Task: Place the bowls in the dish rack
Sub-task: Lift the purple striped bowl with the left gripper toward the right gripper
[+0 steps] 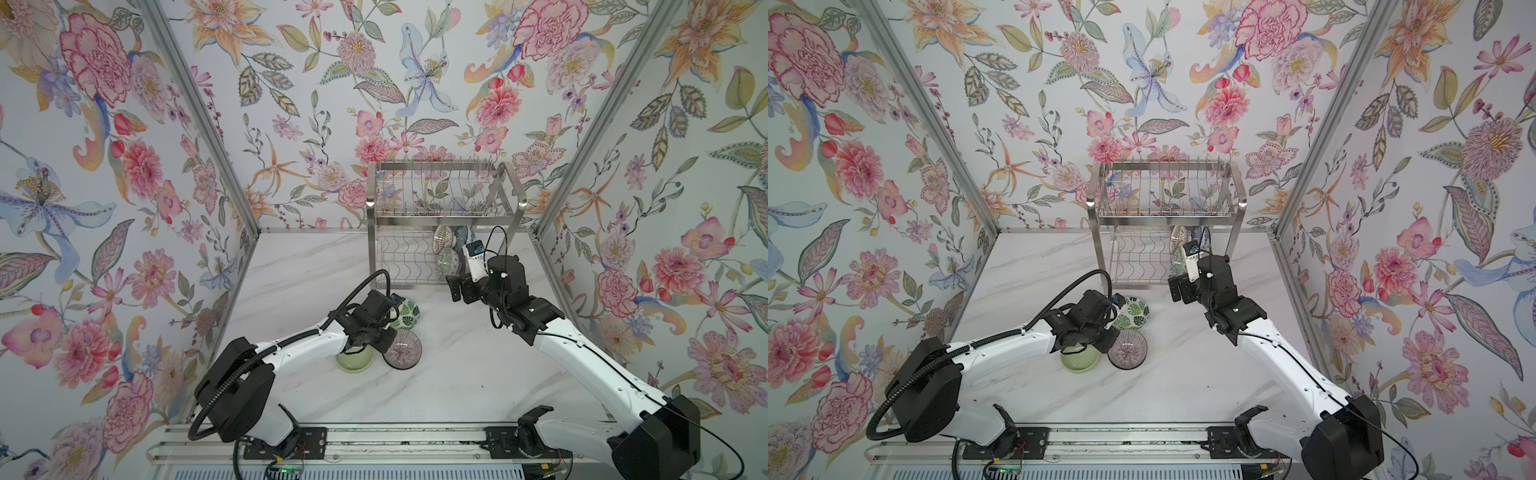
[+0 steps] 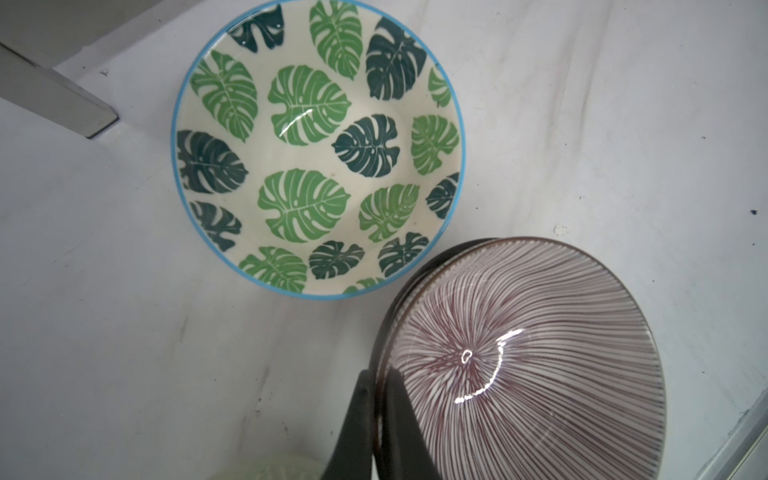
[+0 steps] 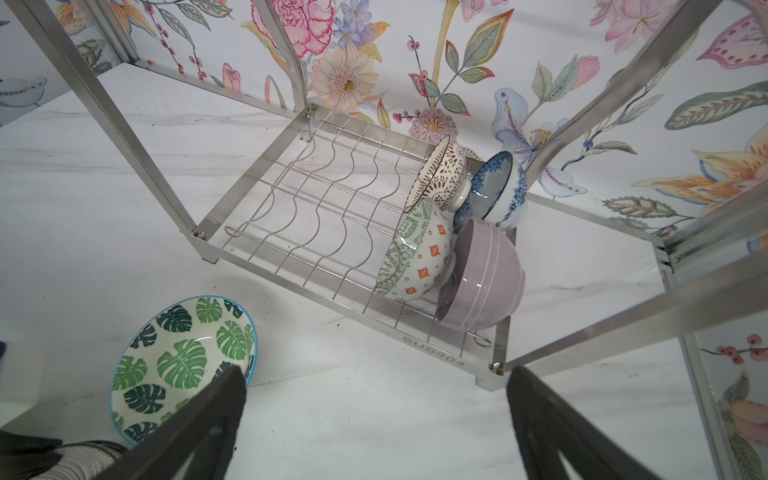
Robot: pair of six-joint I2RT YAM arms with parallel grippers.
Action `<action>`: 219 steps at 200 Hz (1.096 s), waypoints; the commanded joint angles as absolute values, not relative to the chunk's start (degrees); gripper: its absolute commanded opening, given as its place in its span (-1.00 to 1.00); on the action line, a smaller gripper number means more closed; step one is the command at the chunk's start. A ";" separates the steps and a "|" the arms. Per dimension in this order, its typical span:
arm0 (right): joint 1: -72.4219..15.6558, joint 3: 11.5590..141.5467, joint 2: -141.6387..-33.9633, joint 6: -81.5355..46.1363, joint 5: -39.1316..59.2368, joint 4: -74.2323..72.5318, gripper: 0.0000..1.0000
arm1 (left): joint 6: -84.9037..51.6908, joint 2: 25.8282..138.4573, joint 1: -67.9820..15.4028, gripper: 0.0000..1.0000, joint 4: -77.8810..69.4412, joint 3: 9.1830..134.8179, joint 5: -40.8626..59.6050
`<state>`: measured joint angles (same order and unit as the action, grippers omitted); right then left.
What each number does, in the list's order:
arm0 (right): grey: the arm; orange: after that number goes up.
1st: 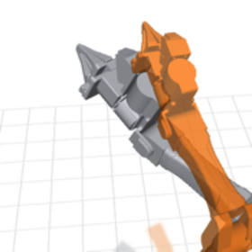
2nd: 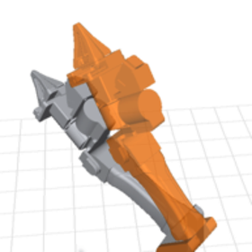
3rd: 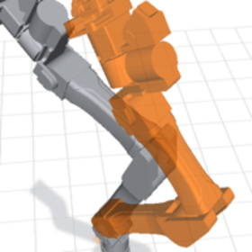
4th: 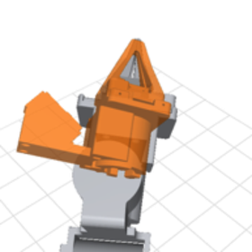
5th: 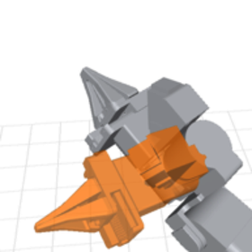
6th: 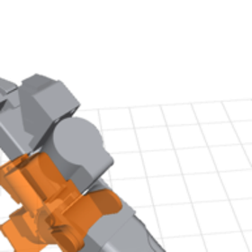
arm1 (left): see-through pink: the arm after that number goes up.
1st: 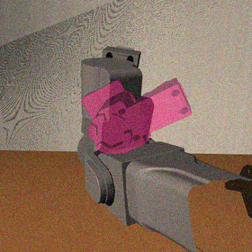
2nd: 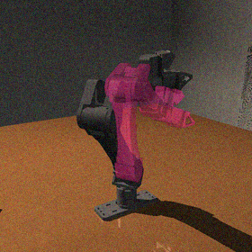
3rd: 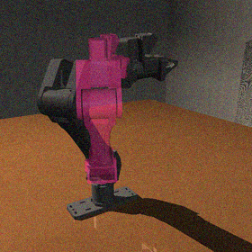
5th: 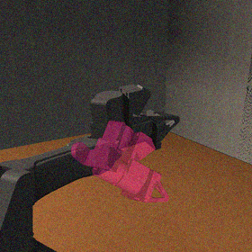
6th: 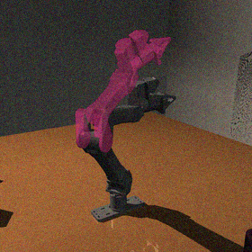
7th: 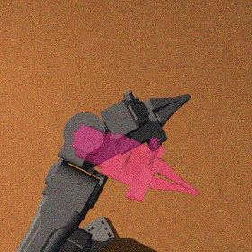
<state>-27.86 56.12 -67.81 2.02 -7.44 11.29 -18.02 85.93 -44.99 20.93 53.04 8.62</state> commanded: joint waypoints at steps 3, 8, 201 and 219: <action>-27.35 55.10 -66.89 1.01 -6.60 10.37 0.98 | -17.50 86.25 -45.52 -1.00 23.14 54.99 6.89; -27.34 54.99 -66.93 0.99 -6.60 10.35 0.99 | -17.49 86.17 -45.51 -1.00 23.45 55.08 6.71; -26.73 53.94 -64.77 0.02 -4.25 10.02 0.98 | -17.75 75.27 -45.18 -1.00 23.12 59.98 1.70; -26.72 54.14 -64.43 -0.58 -3.21 10.12 0.98 | -18.43 73.50 -44.92 -1.00 21.84 60.16 -0.09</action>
<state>-27.22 54.54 -65.73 0.97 -5.28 10.85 -17.41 76.75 -45.01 24.43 57.56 2.55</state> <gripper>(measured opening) 0.992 0.077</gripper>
